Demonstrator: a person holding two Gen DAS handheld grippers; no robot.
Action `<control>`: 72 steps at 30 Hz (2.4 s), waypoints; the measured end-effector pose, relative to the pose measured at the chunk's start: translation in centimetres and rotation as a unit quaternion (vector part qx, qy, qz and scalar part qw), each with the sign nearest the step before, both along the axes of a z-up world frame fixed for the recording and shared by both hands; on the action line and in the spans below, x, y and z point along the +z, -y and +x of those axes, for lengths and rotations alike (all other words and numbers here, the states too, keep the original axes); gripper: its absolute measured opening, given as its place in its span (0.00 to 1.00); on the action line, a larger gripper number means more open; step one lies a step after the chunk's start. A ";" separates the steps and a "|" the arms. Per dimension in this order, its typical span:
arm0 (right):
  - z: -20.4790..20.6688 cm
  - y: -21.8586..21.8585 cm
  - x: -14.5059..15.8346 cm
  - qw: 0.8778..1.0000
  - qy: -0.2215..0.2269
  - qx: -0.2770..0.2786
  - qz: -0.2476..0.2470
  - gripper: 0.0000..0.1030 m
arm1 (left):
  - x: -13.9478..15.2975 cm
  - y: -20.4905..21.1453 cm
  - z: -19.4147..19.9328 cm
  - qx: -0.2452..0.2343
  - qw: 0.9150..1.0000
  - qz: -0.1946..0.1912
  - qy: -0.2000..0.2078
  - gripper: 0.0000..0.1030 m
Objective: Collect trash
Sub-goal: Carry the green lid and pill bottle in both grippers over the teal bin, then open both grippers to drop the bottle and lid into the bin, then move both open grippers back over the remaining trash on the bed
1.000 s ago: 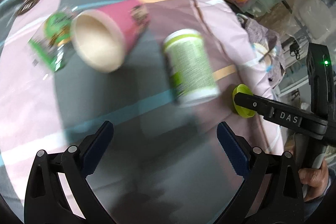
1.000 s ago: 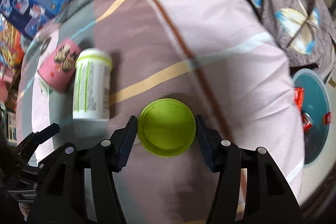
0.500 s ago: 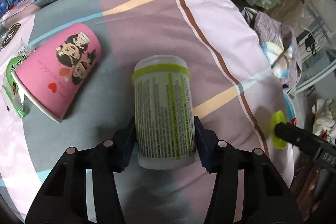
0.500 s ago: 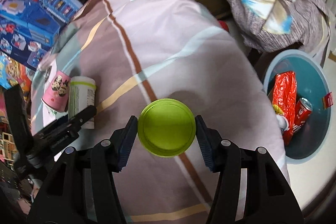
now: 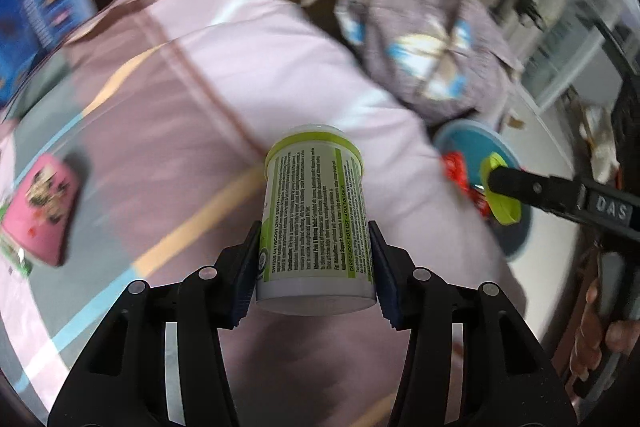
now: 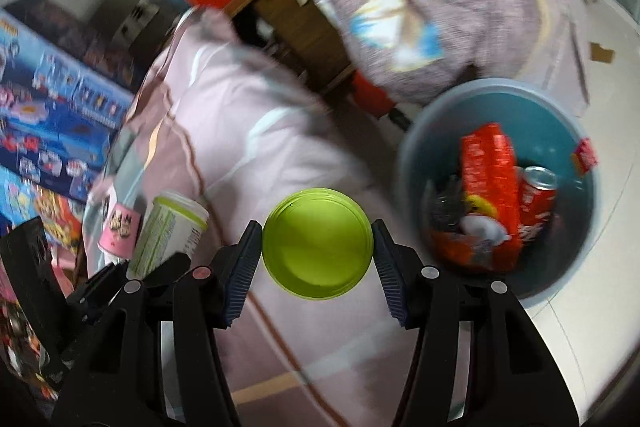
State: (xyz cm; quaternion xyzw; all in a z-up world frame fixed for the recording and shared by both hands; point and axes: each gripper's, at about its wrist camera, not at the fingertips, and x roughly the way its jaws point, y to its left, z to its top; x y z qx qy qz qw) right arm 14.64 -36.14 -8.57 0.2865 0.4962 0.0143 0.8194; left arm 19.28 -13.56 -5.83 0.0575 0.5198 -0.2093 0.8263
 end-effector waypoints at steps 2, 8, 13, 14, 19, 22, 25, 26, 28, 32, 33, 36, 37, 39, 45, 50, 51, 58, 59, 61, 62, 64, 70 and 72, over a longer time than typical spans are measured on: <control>-0.8 2.2 0.0 1.000 0.003 -0.021 0.006 0.52 | 0.1 2.7 -0.5 -0.026 1.000 0.000 -0.003 0.50; -3.7 8.8 -0.5 0.996 0.007 -0.086 0.020 0.52 | -0.2 9.7 -1.5 -0.088 0.996 0.009 -0.007 0.50; -5.5 12.8 -2.0 0.992 -0.005 -0.124 0.028 0.52 | -1.3 14.8 -1.6 -0.126 0.992 0.019 -0.020 0.50; -5.6 13.2 -2.3 0.991 -0.008 -0.127 0.029 0.52 | -1.6 15.6 -1.6 -0.132 0.991 0.022 -0.024 0.50; -5.5 14.6 -4.2 0.990 -0.027 -0.132 0.036 0.52 | -3.1 18.4 -1.0 -0.146 0.988 0.030 -0.044 0.50; -5.3 15.1 -4.9 0.990 -0.033 -0.133 0.040 0.52 | -4.0 19.5 -0.6 -0.151 0.986 0.030 -0.058 0.51; -5.0 15.2 -5.5 0.990 -0.038 -0.132 0.043 0.52 | -4.2 19.9 -0.5 -0.151 0.986 0.034 -0.055 0.63; -4.9 15.2 -5.7 0.990 -0.040 -0.131 0.043 0.52 | -4.2 19.8 -0.4 -0.150 0.987 0.033 -0.055 0.69; -4.7 15.2 -6.0 0.990 -0.043 -0.130 0.044 0.52 | -4.2 19.5 -0.3 -0.146 0.987 0.033 -0.052 0.76; -4.2 14.9 -6.4 0.990 -0.049 -0.127 0.045 0.52 | -4.2 18.4 -0.1 -0.134 0.989 0.027 -0.053 0.86; -4.0 14.8 -6.4 0.990 -0.050 -0.125 0.044 0.52 | -4.1 18.2 -0.1 -0.132 0.989 0.027 -0.054 0.88; -3.4 14.2 -6.3 0.991 -0.052 -0.118 0.039 0.52 | -4.1 17.4 -0.2 -0.130 0.990 0.021 -0.058 0.90; -3.1 14.0 -6.2 0.991 -0.053 -0.115 0.036 0.54 | -4.1 17.2 -0.2 -0.129 0.990 0.020 -0.059 0.90; -2.7 13.5 -6.1 0.992 -0.054 -0.109 0.036 0.66 | -4.0 16.7 -0.3 -0.127 0.990 0.017 -0.062 0.92; -2.3 12.1 -5.8 0.992 -0.065 -0.108 0.031 0.73 | -3.4 15.0 -0.6 -0.120 0.991 0.008 -0.059 0.93; -2.1 10.7 -5.3 0.991 -0.078 -0.103 0.024 0.73 | -2.7 12.9 -0.7 -0.107 0.993 -0.003 -0.055 0.93; -2.0 10.3 -5.1 0.991 -0.081 -0.100 0.024 0.73 | -2.6 12.5 -0.7 -0.105 0.993 -0.005 -0.054 0.93; -1.1 6.0 -3.4 0.994 -0.082 -0.069 0.008 0.75 | -1.3 7.9 -0.8 -0.073 0.996 -0.023 -0.044 0.94; -1.0 5.4 -3.1 0.995 -0.081 -0.065 0.007 0.75 | -1.2 7.3 -0.9 -0.069 0.996 -0.025 -0.043 0.95; -0.7 3.8 -2.6 0.995 -0.081 -0.052 0.002 0.75 | -0.8 5.6 -1.0 -0.057 0.997 -0.030 -0.041 0.95; -0.6 3.2 -2.5 0.996 -0.081 -0.048 0.000 0.75 | -0.7 4.6 -1.1 -0.051 0.997 -0.033 -0.040 0.95; -0.3 1.4 -2.0 0.996 -0.082 -0.035 -0.004 0.75 | -0.4 3.1 -1.3 -0.041 0.998 -0.036 -0.036 0.95; 1.1 -4.5 -0.8 0.996 -0.088 0.015 -0.023 0.75 | 0.8 -3.0 -1.6 0.000 0.998 -0.052 -0.022 0.95; 1.6 -6.8 -0.3 0.995 -0.087 0.035 -0.030 0.75 | 1.2 -5.5 -1.6 0.016 0.998 -0.056 -0.016 0.95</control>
